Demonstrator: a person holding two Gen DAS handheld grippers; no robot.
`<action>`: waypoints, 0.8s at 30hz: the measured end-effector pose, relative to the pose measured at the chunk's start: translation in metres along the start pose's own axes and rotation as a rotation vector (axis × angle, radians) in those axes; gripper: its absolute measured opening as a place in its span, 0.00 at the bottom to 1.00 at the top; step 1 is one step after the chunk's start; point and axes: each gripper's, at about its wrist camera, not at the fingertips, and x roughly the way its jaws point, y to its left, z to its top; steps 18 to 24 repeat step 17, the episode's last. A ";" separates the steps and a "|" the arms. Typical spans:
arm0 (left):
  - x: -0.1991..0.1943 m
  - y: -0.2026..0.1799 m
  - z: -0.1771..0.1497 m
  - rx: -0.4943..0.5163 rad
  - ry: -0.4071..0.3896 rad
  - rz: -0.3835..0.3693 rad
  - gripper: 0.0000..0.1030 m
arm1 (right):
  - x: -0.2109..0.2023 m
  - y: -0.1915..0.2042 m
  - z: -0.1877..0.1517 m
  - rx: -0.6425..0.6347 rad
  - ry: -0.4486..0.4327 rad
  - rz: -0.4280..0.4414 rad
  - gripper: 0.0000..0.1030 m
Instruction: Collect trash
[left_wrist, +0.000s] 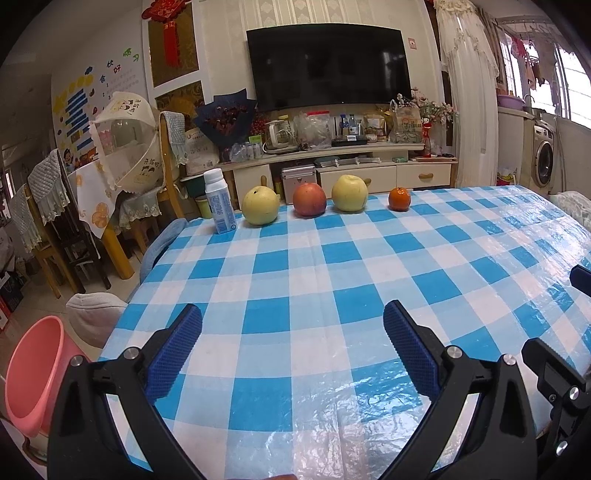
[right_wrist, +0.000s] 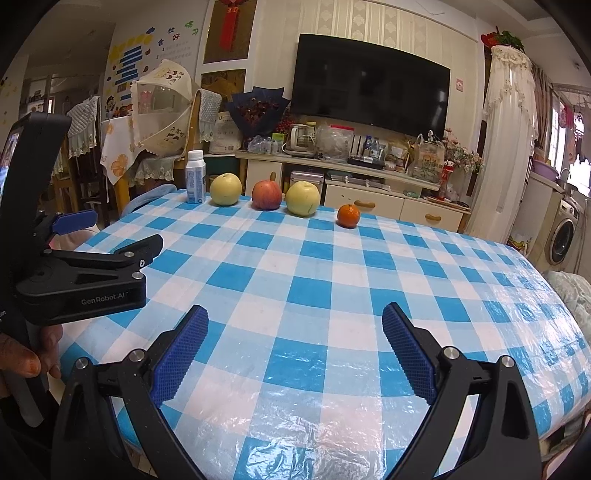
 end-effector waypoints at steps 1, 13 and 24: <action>0.001 -0.001 0.000 0.002 -0.002 0.006 0.96 | 0.001 0.001 0.001 -0.003 0.000 0.000 0.92; 0.046 -0.017 -0.004 0.020 0.118 0.007 0.96 | 0.043 -0.009 0.013 0.063 0.054 0.046 0.92; 0.079 -0.022 -0.005 0.004 0.206 0.004 0.96 | 0.079 -0.017 0.015 0.089 0.125 0.040 0.92</action>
